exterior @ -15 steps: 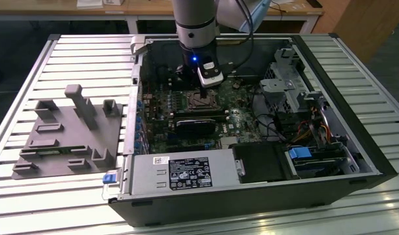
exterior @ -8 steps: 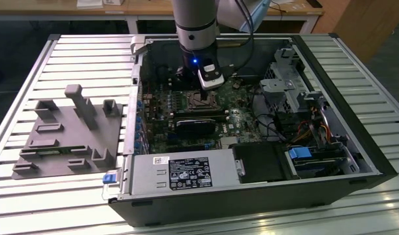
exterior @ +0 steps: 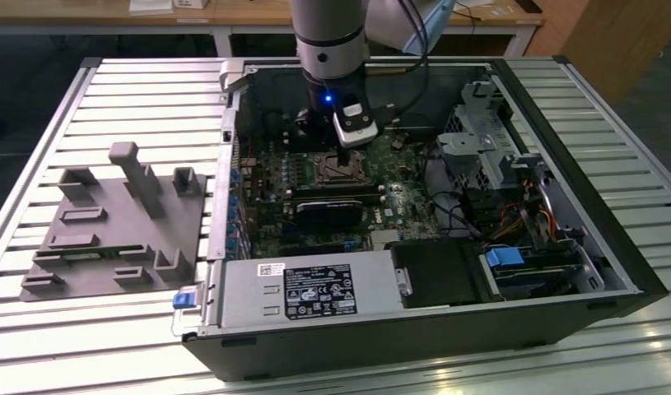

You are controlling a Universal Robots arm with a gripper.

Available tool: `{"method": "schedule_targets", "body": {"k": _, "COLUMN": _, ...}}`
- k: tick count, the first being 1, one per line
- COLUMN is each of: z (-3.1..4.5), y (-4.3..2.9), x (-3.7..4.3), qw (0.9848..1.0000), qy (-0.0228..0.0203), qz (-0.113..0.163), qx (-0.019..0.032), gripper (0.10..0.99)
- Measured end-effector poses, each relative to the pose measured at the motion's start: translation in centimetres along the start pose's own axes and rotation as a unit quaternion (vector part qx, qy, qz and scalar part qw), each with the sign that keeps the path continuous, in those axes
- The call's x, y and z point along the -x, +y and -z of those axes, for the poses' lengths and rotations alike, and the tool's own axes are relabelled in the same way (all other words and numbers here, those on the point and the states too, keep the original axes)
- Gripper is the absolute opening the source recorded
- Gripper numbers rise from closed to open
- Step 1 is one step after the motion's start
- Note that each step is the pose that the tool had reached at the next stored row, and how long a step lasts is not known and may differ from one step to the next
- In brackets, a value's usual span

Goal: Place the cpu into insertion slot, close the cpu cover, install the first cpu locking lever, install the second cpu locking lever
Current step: 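Install the second cpu locking lever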

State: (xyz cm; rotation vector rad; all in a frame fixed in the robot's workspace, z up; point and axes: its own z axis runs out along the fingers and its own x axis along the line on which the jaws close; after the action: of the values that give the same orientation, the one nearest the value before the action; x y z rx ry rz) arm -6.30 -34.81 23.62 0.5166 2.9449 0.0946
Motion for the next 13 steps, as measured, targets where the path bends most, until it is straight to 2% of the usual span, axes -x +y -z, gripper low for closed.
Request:
{"method": "schedule_targets", "body": {"k": 7, "z": 0.1, "y": -0.21, "x": 0.1, "qw": 1.0, "qy": 0.0, "qz": 0.0, "qx": -0.0001, "gripper": 0.102}}
{"method": "schedule_targets", "body": {"k": 13, "z": 0.14, "y": -0.71, "x": 0.17, "qw": 1.0, "qy": 0.0, "qz": 0.0, "qx": 0.0, "gripper": 0.102}}
